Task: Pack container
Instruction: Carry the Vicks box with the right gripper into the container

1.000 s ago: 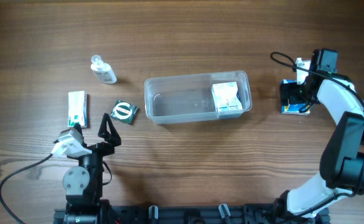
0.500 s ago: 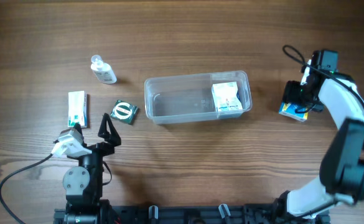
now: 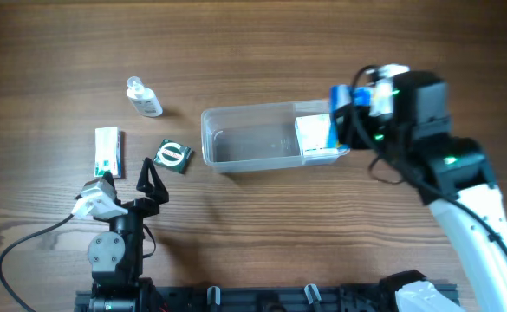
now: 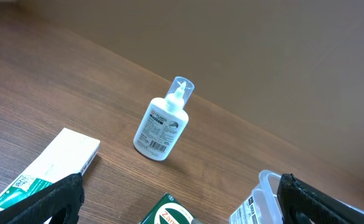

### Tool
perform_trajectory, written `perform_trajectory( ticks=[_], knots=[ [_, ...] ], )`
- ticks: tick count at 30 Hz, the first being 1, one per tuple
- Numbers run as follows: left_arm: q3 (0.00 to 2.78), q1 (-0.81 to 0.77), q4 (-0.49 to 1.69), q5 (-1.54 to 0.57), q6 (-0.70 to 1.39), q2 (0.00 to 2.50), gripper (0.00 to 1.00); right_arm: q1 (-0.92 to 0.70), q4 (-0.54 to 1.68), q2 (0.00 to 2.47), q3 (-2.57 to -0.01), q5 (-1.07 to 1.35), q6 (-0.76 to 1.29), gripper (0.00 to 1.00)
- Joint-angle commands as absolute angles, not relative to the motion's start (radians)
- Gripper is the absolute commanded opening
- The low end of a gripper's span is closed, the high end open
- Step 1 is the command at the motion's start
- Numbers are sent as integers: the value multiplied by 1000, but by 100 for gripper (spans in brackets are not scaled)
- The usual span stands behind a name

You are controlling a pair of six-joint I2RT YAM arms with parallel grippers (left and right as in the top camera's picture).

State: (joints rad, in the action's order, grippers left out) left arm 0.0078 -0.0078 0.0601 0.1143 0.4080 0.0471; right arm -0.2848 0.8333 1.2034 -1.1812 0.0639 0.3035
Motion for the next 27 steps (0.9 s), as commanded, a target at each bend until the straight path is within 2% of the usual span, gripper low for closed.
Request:
perform_trajectory(
  ticks=[1, 6, 13, 27],
  knots=[
    [6, -2, 62, 110, 400, 46, 100, -412, 813, 1264, -1172, -42, 432, 70],
    [6, -2, 62, 110, 400, 46, 100, -495, 716, 1416, -1171, -79, 453, 70],
    [6, -2, 62, 110, 400, 46, 100, -513, 610, 1623, -1171, -89, 478, 70],
    [6, -2, 62, 110, 400, 46, 100, -555, 565, 1811, -1171, -23, 472, 72]
  ],
)
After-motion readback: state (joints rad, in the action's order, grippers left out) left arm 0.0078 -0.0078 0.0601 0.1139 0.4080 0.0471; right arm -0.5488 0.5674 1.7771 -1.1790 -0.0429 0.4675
